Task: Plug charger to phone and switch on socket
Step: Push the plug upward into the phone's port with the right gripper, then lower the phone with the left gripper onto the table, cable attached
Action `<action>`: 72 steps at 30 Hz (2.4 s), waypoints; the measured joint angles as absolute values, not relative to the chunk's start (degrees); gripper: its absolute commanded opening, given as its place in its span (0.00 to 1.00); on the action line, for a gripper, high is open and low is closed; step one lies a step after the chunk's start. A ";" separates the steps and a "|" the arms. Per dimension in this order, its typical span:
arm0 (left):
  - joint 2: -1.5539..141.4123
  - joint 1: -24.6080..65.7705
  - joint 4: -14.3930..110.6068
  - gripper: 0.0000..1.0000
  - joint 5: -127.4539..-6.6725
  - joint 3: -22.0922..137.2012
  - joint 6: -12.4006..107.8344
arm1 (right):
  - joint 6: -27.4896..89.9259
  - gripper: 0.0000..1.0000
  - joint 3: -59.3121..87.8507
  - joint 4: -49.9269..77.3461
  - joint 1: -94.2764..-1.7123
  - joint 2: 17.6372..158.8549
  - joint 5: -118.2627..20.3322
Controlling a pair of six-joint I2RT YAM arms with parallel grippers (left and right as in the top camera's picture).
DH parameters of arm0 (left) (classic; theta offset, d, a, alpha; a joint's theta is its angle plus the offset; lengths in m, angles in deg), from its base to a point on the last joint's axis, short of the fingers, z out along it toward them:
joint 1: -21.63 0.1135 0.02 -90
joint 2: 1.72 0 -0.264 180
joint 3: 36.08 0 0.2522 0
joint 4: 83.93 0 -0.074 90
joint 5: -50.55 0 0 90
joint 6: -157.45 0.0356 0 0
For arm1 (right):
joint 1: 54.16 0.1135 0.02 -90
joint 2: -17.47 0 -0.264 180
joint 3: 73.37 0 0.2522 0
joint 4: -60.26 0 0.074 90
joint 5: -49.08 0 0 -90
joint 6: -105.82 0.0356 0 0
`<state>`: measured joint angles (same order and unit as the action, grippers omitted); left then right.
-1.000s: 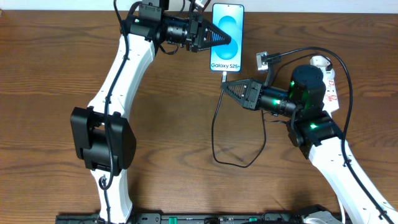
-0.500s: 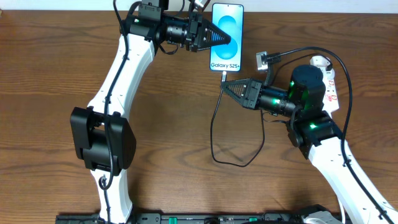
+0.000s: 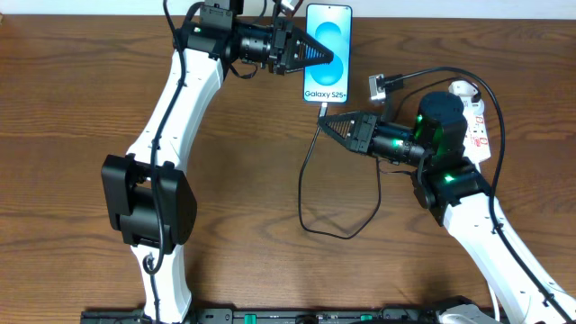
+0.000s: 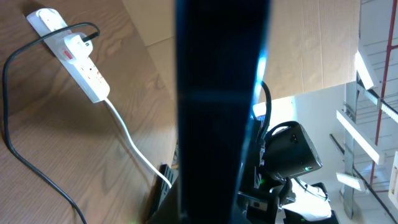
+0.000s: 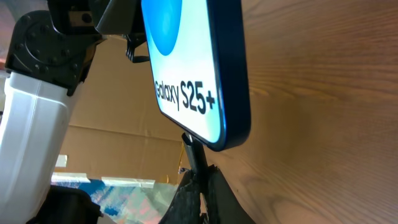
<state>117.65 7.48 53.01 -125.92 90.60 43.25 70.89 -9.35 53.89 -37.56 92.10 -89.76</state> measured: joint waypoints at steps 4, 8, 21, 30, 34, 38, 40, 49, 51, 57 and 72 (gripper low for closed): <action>117.68 7.54 53.01 0.07 -125.97 90.60 43.25 | 70.91 0.01 -9.35 54.29 -37.60 92.10 -90.05; 117.65 7.54 53.01 0.07 -125.97 90.60 43.25 | 70.89 0.01 -9.35 54.31 -38.24 92.13 -91.12; 117.65 7.54 53.06 0.07 -126.10 90.60 43.25 | 70.87 0.01 -9.35 55.66 -39.77 92.39 -93.30; 117.65 7.61 53.43 0.07 -125.88 90.60 43.25 | 70.82 0.01 -9.41 56.32 -39.74 92.50 -92.56; 117.65 7.89 53.65 0.07 -125.92 90.60 43.18 | 70.80 0.01 -9.61 58.44 -39.74 92.69 -92.58; 117.65 8.02 53.56 0.07 -126.01 90.60 43.23 | 70.71 0.20 -9.65 58.88 -39.74 92.85 -91.95; 117.68 7.89 53.21 0.07 -126.25 90.60 43.25 | 70.43 0.33 -9.63 59.20 -40.01 92.85 -90.26; 117.65 7.37 52.66 0.07 -124.94 90.60 43.25 | 70.28 0.76 -9.61 54.75 -40.20 92.85 -87.79; 117.65 7.37 52.01 0.07 -122.49 90.60 43.25 | 69.75 0.91 -9.61 52.63 -40.22 92.85 -87.60; 117.68 7.33 38.72 0.07 -107.45 90.62 45.41 | 64.81 0.99 -9.50 46.24 -40.29 92.85 -87.55; 127.18 3.72 24.14 0.07 -90.84 90.56 56.12 | 58.74 0.99 -9.50 33.89 -40.62 92.85 -79.60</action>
<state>127.18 3.72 24.14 -90.84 90.56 56.12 58.74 -9.50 33.89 -40.62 92.85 -79.60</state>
